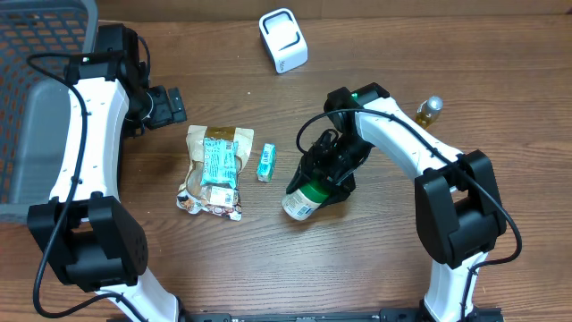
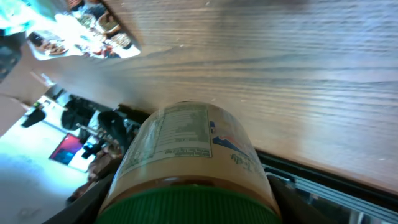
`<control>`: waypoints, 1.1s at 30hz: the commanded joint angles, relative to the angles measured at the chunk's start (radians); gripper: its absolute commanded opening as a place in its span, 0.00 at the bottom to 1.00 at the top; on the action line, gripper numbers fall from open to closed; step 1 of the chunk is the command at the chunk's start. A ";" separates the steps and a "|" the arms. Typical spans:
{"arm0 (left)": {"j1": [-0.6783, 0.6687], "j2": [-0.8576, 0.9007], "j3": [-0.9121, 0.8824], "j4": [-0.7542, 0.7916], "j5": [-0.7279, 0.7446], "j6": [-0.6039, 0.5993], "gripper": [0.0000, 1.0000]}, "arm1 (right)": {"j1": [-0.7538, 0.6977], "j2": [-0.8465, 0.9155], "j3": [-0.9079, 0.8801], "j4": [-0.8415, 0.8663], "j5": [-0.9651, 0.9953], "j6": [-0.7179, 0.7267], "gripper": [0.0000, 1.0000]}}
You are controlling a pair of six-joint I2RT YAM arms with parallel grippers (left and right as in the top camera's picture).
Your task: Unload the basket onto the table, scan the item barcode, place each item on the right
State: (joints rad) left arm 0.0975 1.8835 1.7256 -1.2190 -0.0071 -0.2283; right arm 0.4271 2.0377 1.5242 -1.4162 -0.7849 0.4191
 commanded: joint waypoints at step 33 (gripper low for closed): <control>-0.007 -0.006 -0.005 0.002 0.007 0.015 1.00 | -0.028 0.006 0.109 0.460 0.443 -0.095 0.04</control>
State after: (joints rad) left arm 0.0975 1.8835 1.7256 -1.2186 -0.0071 -0.2283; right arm 0.4225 2.0392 1.5475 -0.9703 -0.3771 0.4015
